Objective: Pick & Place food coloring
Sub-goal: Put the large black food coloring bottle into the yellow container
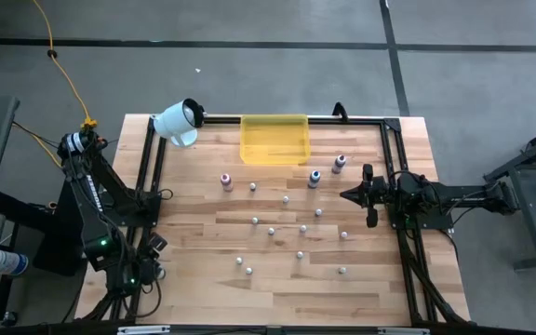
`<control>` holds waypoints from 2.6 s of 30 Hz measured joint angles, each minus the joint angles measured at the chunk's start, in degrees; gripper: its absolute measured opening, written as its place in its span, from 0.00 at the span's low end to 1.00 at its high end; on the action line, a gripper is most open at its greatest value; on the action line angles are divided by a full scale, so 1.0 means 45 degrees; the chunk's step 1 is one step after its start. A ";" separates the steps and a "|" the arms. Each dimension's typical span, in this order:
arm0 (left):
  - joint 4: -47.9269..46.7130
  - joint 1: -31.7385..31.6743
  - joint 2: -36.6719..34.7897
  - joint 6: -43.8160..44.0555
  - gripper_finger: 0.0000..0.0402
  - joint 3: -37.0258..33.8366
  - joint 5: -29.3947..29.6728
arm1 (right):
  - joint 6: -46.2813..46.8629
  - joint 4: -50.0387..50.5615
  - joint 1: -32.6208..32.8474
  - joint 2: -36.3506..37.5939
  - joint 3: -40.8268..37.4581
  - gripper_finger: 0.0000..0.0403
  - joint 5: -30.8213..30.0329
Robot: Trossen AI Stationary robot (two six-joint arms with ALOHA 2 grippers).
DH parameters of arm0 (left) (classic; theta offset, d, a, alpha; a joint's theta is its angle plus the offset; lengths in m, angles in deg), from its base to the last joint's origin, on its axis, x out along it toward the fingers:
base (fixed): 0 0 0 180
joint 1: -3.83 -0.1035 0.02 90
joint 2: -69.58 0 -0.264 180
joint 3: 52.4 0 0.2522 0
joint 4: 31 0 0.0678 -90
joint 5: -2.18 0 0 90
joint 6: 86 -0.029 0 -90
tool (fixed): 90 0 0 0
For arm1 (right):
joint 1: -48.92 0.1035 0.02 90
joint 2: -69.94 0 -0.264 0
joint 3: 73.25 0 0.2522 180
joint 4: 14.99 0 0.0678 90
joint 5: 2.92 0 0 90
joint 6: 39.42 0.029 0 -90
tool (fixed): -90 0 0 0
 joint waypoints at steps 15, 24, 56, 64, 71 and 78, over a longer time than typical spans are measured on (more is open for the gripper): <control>-0.0289 0.0003 0.0180 0.1906 0.40 0.0000 -0.0044 | -0.0001 0.0000 -0.0001 0.0001 0.0001 0.00 0.0000; -0.0291 0.0005 0.0189 0.2692 0.40 -0.0010 -0.0058 | -0.0002 0.0000 0.0002 0.0000 -0.0001 0.00 0.0000; 0.0232 0.0024 0.0829 0.3649 0.60 -0.0029 0.0413 | 0.0002 0.0000 0.0002 0.0000 0.0001 0.00 -0.0010; 0.0077 0.0019 0.0889 0.3852 0.60 -0.0029 0.0239 | 0.0000 0.0092 0.0002 -0.0028 -0.0002 0.00 -0.0021; 0.0092 0.0019 0.0894 0.4340 0.60 -0.0029 -0.0131 | 0.0000 0.0096 0.0002 -0.0039 0.0001 0.00 -0.0029; 0.0107 0.0024 0.0884 0.4509 0.56 -0.0029 -0.0141 | -0.0002 0.0096 0.0002 -0.0039 -0.0002 0.00 -0.0029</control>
